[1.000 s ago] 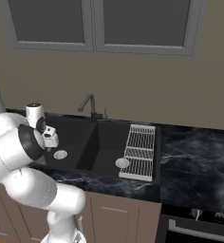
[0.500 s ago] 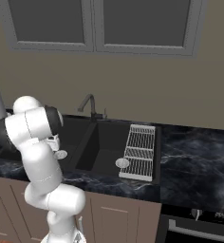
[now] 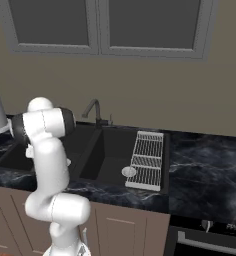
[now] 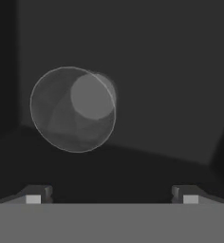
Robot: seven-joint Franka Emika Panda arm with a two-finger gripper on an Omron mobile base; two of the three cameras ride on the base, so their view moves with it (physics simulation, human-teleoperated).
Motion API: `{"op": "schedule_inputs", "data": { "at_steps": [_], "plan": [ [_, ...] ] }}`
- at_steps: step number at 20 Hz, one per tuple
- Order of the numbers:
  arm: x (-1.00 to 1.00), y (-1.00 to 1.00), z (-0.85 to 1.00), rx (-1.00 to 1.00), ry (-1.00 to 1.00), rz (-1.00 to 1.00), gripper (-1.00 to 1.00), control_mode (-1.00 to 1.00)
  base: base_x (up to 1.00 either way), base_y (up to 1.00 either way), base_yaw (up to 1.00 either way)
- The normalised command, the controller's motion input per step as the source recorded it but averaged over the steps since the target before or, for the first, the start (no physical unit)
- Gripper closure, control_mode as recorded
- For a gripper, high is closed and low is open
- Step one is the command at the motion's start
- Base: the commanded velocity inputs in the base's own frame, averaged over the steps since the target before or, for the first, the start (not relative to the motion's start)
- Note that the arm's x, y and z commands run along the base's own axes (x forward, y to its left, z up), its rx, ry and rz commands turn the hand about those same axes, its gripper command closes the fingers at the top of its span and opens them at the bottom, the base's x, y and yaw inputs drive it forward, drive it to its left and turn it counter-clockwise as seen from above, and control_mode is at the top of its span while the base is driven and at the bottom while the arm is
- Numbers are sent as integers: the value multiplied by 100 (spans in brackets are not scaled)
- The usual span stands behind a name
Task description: Move any existing items from the left basin to the right basin for drying. Then move the mug from the counter to the left basin of the sink for washing.
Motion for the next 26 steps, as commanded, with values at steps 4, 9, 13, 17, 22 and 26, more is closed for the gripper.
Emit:
{"op": "schedule_inputs", "data": {
  "at_steps": [4,9,13,17,22,26],
  "plan": [
    [8,0,-32,0,0,0,-100,-100,0,0,0],
    [27,0,-36,0,0,0,-100,-100,0,0,0],
    [27,1,-28,0,0,0,-100,-100,0,0,0],
    [24,6,-24,0,0,0,-100,-100,0,0,0],
    [23,11,-25,0,0,0,-100,-100,0,0,0],
    [22,1,-39,0,0,0,-100,-100,0,0,0]
  ]
}}
